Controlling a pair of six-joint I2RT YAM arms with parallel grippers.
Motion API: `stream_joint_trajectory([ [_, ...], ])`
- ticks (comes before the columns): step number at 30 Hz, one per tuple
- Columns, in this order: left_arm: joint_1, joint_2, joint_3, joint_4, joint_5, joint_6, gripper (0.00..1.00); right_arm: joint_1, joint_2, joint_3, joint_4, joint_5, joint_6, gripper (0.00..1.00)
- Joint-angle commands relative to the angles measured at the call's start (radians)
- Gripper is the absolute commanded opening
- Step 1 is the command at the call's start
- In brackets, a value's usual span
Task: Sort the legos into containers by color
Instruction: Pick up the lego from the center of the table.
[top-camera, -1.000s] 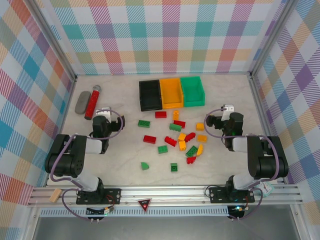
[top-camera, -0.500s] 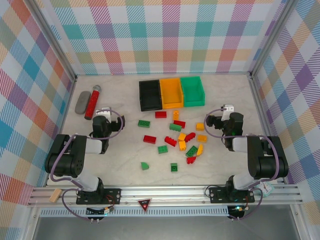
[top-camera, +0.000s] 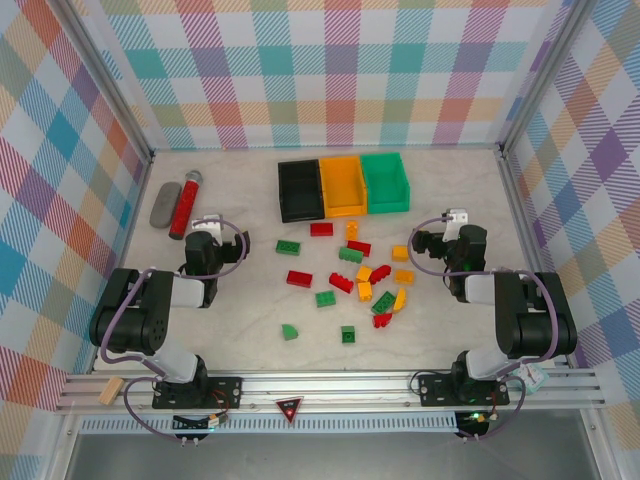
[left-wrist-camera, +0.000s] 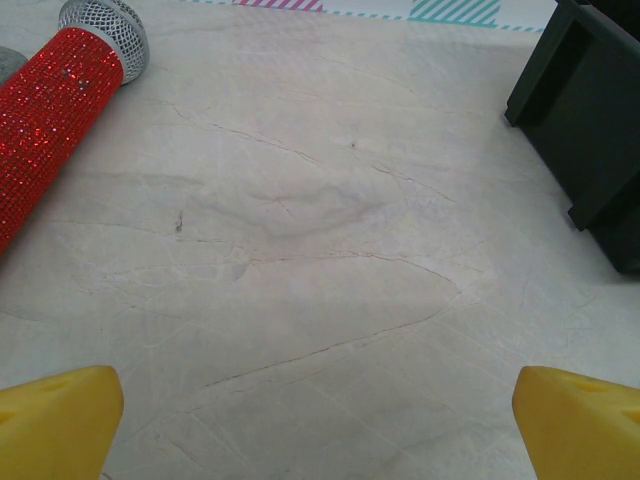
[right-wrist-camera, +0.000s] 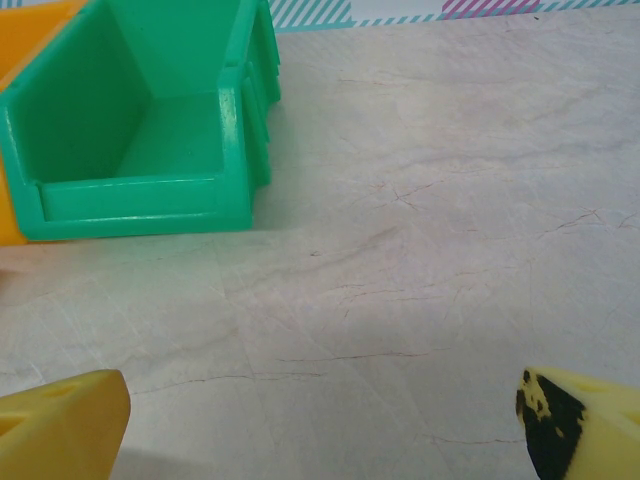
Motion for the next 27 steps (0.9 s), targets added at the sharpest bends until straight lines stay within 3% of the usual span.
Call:
stream_joint_trajectory([
  [1, 0.010, -0.002, 0.007, -0.002, 0.003, 0.016, 1.00, -0.004, 0.006, 0.006, 0.018, -0.018, -0.006, 0.99],
  [19, 0.010, -0.003, 0.006, 0.000, 0.002, 0.016, 1.00, 0.006, 0.000, 0.000, 0.024, 0.006, -0.013, 0.99],
  [27, -0.047, -0.007, -0.038, 0.079, -0.104, 0.049, 1.00, 0.040, -0.118, -0.011, -0.058, 0.092, -0.013, 0.99],
])
